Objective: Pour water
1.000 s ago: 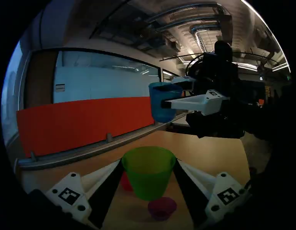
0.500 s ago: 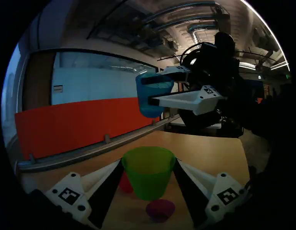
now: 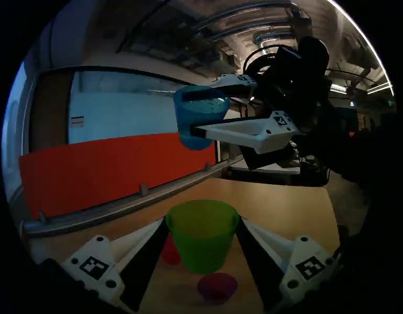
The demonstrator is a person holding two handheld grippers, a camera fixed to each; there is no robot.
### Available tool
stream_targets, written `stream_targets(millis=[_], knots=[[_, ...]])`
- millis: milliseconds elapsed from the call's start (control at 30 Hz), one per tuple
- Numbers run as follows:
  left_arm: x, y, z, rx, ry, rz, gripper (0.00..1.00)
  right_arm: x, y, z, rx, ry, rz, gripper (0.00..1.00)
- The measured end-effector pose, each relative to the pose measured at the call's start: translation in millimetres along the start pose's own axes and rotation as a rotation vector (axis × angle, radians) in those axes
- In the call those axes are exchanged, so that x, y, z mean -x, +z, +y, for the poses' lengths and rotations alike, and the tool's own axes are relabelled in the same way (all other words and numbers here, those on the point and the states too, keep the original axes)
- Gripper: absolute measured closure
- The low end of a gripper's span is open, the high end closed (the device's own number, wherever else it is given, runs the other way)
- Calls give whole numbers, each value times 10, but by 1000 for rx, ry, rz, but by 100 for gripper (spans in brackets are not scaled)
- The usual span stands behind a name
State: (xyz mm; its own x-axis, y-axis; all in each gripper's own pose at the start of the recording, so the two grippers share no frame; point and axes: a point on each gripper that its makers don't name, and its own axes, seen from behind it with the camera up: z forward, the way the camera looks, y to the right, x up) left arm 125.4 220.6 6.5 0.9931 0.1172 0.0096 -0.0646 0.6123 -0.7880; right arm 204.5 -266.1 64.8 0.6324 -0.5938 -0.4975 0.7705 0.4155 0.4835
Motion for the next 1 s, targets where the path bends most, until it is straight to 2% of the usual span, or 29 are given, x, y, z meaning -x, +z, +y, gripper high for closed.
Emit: stream_targets(millis=[400, 1000], knots=[[-5, 0, 20, 6, 4, 4, 12, -51, 70, 171, 20, -156, -16, 10], [-35, 16, 71, 17, 10, 7, 12, -163, 122, 307, 51, -273, -12, 10]])
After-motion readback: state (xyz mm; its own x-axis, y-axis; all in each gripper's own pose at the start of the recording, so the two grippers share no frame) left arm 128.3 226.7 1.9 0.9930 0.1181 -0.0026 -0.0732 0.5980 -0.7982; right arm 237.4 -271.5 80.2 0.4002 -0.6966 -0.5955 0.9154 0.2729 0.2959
